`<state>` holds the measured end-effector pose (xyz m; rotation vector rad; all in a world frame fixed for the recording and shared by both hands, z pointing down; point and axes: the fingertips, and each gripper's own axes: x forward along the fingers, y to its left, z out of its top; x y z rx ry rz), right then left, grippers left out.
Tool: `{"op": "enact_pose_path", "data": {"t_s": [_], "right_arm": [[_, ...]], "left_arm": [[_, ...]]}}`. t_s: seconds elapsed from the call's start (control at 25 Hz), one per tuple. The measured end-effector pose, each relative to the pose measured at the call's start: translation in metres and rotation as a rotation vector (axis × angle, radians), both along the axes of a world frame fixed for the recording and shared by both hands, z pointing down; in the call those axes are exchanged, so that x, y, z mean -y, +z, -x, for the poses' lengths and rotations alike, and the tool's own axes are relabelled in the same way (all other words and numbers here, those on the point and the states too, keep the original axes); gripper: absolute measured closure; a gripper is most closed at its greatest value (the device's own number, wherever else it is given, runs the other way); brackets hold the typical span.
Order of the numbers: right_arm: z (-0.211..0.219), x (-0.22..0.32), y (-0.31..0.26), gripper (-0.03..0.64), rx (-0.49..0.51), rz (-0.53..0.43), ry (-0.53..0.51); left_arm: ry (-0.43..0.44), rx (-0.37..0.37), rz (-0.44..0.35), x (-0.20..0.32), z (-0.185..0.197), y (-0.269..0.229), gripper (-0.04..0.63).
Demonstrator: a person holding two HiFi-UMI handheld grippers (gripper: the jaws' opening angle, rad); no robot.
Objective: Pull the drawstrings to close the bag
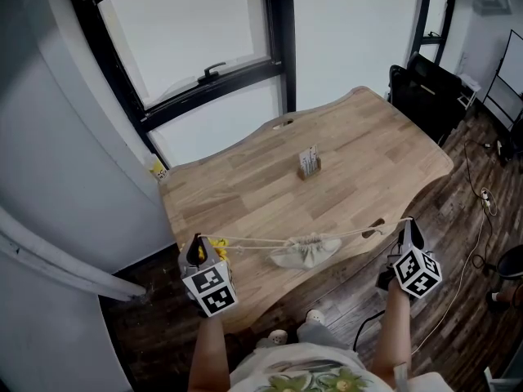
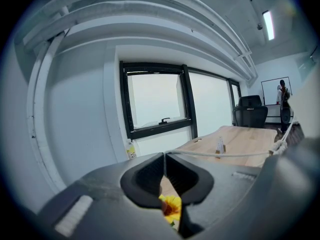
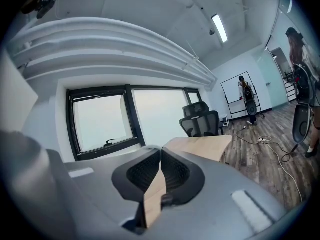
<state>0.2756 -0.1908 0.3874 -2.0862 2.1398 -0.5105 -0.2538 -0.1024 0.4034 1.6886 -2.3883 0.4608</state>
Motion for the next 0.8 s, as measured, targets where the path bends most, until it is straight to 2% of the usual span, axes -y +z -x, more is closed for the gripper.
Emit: {"op": "enact_pose_path", "data": {"t_s": [0.8], "right_arm": [[0.0025,-0.0023,0.0015,0.604,-0.009,0.008,-0.002]], "left_arm": [[0.021,-0.016,-0.012,0.0032,-0.0026,0.0022,0.581]]}}
